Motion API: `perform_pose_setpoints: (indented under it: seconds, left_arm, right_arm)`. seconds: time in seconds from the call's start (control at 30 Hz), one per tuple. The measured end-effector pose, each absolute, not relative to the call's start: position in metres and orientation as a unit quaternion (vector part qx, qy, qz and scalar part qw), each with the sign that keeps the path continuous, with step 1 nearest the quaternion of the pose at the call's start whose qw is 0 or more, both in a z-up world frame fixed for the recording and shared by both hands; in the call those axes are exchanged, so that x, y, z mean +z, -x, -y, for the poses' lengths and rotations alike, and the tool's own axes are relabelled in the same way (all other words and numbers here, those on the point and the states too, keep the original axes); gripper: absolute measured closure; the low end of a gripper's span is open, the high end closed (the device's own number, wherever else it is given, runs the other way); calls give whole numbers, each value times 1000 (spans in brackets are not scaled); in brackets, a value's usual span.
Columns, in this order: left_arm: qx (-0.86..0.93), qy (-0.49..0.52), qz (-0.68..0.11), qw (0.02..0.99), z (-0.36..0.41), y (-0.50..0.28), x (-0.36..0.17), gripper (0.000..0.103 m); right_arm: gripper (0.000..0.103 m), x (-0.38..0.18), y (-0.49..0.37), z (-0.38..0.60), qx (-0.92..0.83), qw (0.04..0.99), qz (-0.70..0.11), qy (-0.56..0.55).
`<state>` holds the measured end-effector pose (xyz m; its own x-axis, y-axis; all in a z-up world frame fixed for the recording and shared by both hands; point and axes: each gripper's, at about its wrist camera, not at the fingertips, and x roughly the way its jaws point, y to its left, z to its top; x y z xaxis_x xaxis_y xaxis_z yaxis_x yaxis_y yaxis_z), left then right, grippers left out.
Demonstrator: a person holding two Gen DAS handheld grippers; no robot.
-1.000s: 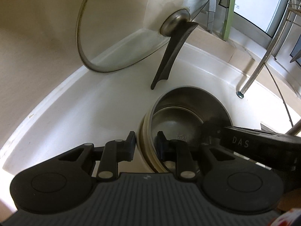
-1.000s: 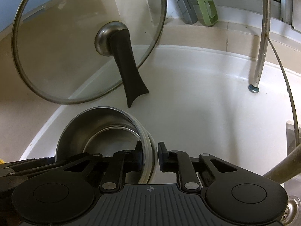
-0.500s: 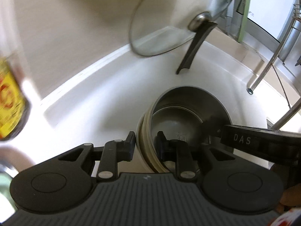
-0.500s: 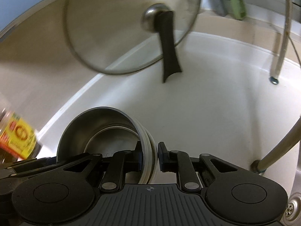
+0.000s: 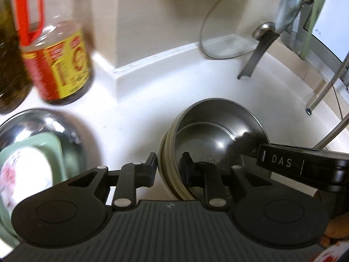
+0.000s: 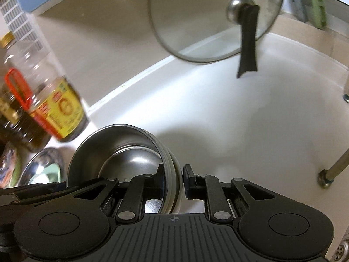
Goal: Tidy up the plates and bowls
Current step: 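Lift the whole stack with both grippers toward the steel tray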
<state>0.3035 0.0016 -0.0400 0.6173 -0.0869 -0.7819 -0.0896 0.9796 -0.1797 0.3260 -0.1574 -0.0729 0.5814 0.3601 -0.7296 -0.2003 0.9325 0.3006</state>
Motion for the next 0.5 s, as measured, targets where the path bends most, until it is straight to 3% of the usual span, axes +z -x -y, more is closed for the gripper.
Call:
perform_pose_setpoints:
  seconds: [0.5]
  left_arm:
    - [75,113,-431,892,-17,-261,-36,82]
  right_arm:
    - [86,-74,-302,128,227,876,-422,-58]
